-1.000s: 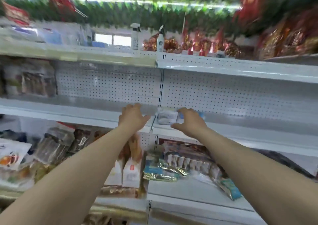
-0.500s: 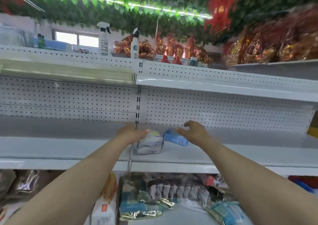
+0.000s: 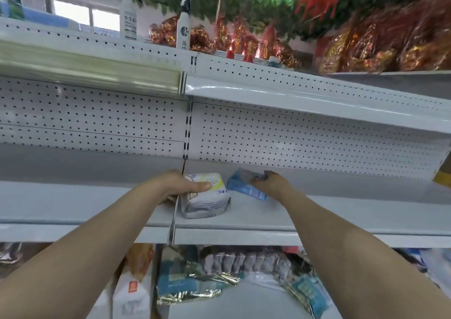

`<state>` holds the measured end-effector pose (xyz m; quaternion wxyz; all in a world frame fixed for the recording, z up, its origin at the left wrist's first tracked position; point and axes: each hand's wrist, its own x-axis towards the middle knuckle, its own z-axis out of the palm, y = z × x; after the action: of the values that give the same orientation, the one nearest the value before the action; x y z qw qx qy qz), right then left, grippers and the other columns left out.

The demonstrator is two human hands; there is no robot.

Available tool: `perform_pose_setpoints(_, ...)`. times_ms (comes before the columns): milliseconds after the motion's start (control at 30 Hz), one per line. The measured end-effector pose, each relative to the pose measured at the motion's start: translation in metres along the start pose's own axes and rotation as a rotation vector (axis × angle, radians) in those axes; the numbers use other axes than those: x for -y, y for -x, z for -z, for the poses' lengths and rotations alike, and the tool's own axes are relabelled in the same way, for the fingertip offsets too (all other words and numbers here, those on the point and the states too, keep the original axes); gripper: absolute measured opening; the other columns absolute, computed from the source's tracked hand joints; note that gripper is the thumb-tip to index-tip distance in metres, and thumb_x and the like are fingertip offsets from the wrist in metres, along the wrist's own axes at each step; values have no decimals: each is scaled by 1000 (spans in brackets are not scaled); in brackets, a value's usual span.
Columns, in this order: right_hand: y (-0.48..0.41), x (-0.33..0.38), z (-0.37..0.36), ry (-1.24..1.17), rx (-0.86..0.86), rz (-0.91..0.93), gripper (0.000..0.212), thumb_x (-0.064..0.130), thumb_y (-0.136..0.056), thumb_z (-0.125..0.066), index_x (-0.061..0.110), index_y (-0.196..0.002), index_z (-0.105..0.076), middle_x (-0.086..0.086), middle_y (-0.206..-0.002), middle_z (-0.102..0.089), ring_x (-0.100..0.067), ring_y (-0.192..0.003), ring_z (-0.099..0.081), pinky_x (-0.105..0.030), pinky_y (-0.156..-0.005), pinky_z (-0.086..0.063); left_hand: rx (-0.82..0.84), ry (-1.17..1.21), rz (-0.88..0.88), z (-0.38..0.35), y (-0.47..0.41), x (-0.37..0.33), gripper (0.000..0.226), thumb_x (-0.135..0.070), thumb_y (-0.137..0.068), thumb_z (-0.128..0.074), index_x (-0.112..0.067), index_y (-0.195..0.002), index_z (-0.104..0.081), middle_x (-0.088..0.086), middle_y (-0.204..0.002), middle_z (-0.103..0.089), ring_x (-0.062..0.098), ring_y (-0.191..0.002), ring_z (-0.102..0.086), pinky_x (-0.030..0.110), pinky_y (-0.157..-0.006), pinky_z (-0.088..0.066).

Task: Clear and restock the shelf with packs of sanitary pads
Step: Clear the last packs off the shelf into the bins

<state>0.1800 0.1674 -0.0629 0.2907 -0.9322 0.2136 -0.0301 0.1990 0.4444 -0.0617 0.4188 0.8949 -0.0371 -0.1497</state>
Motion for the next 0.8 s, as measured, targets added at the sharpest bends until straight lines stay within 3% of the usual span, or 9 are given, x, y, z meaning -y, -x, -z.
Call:
perform_pose_setpoints(100, 8, -9, 3, -54, 6, 29, 72, 49, -84, -73, 8, -133, -39, -8, -118, -58, -29, -117, -57, -36, -98, -48, -40, 62, -11, -8, 19, -1, 66, -55, -64, -86, -10, -106, -61, 6, -108, -67, 23, -100, -61, 36, -92, -51)
perform_pose_setpoints(233, 26, -28, 8, -171, -43, 120, 80, 33, -73, -89, 3, -130, -40, -11, -124, -58, -28, -117, -58, -30, -86, -45, -128, 219, 5, -28, 52, 0, 70, -50, -58, -91, -5, -105, -64, 8, -95, -72, 20, -79, -66, 27, -58, -53)
perform_pose_setpoints(300, 41, -34, 10, -260, -37, 154, 86, 29, -70, -92, 3, -133, -39, -13, -130, -57, -29, -118, -58, -34, -93, -48, -247, 282, 25, -41, 69, 5, 93, -57, -41, -95, -3, -110, -64, 12, -103, -73, 24, -85, -69, 32, -68, -59)
perform_pose_setpoints(367, 56, -44, 11, -275, 22, 168, 87, 30, -70, -92, 2, -136, -43, -10, -129, -58, -28, -119, -59, -36, -97, -50, -360, 339, 54, -56, 93, 7, 92, -56, -46, -95, -2, -111, -61, 13, -103, -71, 25, -86, -69, 35, -72, -59)
perform_pose_setpoints(467, 84, -65, 17, -271, 115, 251, 52, 34, -72, -91, 8, -109, -64, -3, -108, -67, -20, -95, -64, -28, -78, -52, -463, 509, 118, -85, 128, 13, 110, -62, -45, -92, 0, -126, -50, 13, -118, -65, 26, -95, -65, 31, -59, -56)
perform_pose_setpoints(567, 118, -92, 20, -301, 134, 348, 54, 42, -73, -88, 13, -111, -63, 0, -105, -67, -16, -90, -61, -25, -73, -44, -534, 611, 129, -126, 165, 21, 92, -52, -63, -89, 0, -128, -49, 14, -120, -63, 27, -96, -62, 33, -68, -54)
perform_pose_setpoints(633, 143, -117, 17, -380, 153, 406, 52, 45, -74, -86, 16, -110, -62, 2, -104, -69, -18, -93, -65, -31, -76, -51, -546, 683, 131, -153, 186, 29, 68, -43, -71, -87, -4, -116, -55, 12, -112, -65, 23, -88, -64, 33, -75, -55)
perform_pose_setpoints(700, 165, -143, 12, -436, 211, 445, 34, 44, -77, -84, 21, -95, -66, 2, -97, -72, -20, -90, -70, -39, -81, -58, -564, 704, 149, -176, 204, 40, 65, -42, -71, -87, -3, -114, -57, 11, -109, -67, 22, -86, -65, 32, -71, -56)
perform_pose_setpoints(800, 191, -181, 0, -445, 327, 448, 19, 38, -86, -78, 22, -88, -68, 3, -90, -72, -11, -77, -67, -23, -63, -54, -534, 746, 195, -210, 225, 61, 65, -44, -72, -86, -6, -116, -58, 11, -110, -69, 24, -90, -67, 34, -68, -58)
